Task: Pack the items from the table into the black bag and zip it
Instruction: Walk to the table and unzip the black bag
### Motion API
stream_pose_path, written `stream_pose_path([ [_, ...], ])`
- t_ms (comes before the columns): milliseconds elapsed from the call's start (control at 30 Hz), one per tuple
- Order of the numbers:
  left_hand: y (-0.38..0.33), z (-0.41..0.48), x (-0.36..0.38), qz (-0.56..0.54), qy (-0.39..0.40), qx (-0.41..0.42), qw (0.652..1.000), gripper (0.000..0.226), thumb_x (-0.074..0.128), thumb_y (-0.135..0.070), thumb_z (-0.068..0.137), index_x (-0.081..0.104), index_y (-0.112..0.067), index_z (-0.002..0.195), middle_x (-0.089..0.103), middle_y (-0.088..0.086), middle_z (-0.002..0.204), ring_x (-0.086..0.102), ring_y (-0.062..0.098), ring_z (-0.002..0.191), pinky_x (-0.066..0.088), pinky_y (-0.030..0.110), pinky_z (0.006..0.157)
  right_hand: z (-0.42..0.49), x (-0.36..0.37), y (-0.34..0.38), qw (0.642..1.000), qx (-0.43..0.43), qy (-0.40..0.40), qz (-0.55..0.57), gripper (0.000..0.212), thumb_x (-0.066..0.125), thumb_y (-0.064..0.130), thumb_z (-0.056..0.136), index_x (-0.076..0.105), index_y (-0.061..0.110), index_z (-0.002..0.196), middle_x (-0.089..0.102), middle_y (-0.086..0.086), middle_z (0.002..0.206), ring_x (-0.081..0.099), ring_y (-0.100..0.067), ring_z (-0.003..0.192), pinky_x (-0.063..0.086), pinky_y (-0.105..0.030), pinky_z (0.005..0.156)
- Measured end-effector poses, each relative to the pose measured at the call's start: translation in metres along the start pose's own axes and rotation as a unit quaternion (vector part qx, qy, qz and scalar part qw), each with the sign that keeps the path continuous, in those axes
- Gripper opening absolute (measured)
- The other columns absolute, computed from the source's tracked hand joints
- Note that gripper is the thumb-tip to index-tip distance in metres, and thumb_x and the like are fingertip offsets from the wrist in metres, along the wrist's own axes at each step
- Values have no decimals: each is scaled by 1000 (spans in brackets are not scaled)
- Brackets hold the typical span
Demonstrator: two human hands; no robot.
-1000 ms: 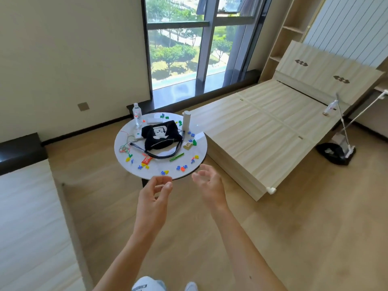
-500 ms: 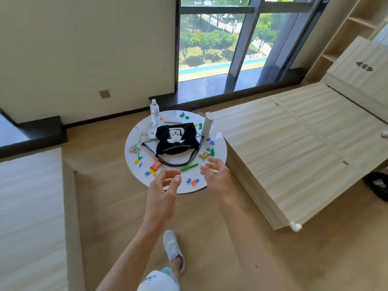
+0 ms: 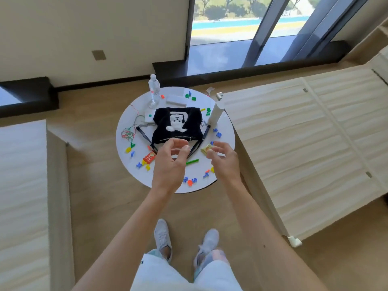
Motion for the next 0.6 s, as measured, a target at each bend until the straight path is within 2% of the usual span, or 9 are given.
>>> stream_pose_path([
  [100, 8, 18, 16, 10, -24, -11, 1000, 9, 56, -29, 96, 64, -28, 99, 68, -15, 99, 61, -3, 91, 43, 5, 69, 37, 8, -3, 999, -14, 29, 8, 31, 65, 24, 92, 62, 23, 123, 67, 8, 107, 67, -17, 102, 55, -33, 83],
  [200, 18, 36, 32, 25, -43, -15, 999, 8, 57, -28, 96, 64, -28, 98, 67, -18, 95, 60, -8, 87, 41, 2, 68, 75, 17, -10, 997, -36, 68, -8, 31, 65, 24, 93, 61, 24, 123, 65, 14, 102, 64, -8, 95, 49, -22, 75],
  [300, 32, 58, 47, 38, -51, -20, 998, 8, 57, -28, 95, 64, -27, 99, 67, -16, 97, 61, -5, 88, 42, 3, 70, 111, 27, -19, 993, -54, 99, -37, 32, 66, 26, 92, 61, 24, 123, 64, 16, 99, 62, -1, 90, 46, -16, 69],
  [467, 81, 106, 85, 77, -29, -29, 996, 9, 57, -29, 95, 64, -26, 100, 67, -15, 96, 59, -5, 88, 41, 4, 69, 174, 45, -60, 988, -64, 121, -71, 34, 67, 26, 90, 63, 24, 124, 68, 8, 105, 63, -1, 89, 49, -18, 73],
  [600, 141, 150, 114, 114, 3, -41, 993, 10, 58, -29, 94, 64, -23, 100, 66, -13, 97, 60, 0, 91, 44, 17, 73, 223, 59, -104, 987, -100, 101, -70, 31, 66, 16, 88, 65, 19, 119, 66, 9, 104, 61, 12, 78, 46, -4, 66],
])
Point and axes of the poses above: each hand's wrist, its own z-axis towards the middle knuckle, its own x-axis out of the palm, y = z × x, the point moved 3 cm from there along z, towards the middle knuckle
